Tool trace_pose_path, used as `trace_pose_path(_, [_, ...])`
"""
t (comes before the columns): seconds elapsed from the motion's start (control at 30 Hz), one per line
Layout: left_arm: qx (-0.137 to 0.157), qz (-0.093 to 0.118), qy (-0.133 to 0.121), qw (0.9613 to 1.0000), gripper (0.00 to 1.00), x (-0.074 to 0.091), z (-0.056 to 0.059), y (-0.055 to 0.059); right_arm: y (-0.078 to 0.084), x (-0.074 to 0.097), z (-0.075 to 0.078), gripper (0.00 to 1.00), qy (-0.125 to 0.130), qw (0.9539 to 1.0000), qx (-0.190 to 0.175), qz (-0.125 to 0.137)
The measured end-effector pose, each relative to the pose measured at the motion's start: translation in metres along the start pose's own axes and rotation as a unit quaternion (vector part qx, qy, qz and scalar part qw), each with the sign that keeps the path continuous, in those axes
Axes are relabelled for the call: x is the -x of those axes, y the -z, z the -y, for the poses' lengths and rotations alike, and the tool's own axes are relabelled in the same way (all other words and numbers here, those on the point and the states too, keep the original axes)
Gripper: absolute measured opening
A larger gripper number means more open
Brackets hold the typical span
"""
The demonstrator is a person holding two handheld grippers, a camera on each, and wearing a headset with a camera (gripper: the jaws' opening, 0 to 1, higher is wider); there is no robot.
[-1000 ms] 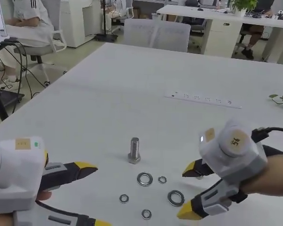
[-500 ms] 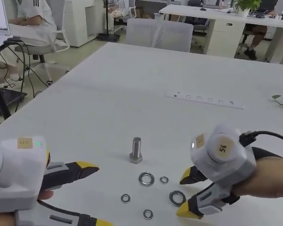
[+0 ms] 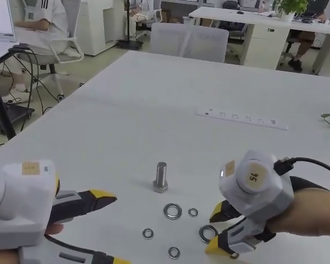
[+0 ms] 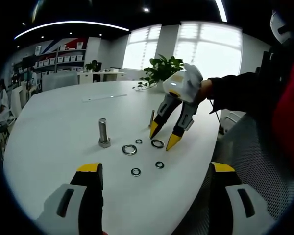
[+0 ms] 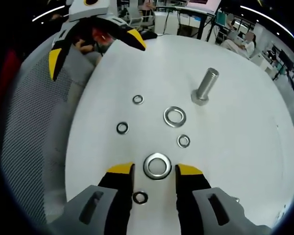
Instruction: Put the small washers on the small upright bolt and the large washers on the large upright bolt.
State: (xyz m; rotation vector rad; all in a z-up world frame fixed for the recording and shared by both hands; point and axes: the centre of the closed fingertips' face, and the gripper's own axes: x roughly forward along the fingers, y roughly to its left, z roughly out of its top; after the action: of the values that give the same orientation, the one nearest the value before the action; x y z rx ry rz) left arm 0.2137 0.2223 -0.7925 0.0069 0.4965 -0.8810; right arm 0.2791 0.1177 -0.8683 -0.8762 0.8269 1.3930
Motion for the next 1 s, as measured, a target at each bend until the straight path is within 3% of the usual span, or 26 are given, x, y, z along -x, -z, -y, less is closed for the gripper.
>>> trace_pose_path(0.33, [-0.001,0.0,-0.001,1.0,0.89,0.0003,-0.0008,-0.0006,0.0003,-0.0007,0.002,0.32,-0.001,0.9998,-0.019,-0.005])
trace_pose_path(0.53, [-0.001,0.002,0.0,1.0,0.88,0.0003,-0.0009,-0.0014,0.0018,-0.0001,0.0006,0.25,0.0,0.9997,-0.013,-0.02])
trace_pose_path(0.73, [-0.001,0.004,-0.001,1.0,0.88,0.0008,-0.0014,-0.0021,0.0015,-0.0005,0.0007,0.25,-0.002,0.9994,-0.01,-0.032])
trace_pose_path(1.0, [-0.003,0.005,-0.002,1.0,0.88,0.001,-0.0012,-0.0021,0.0024,-0.0016,-0.0001,0.25,-0.018,0.996,0.019,-0.085])
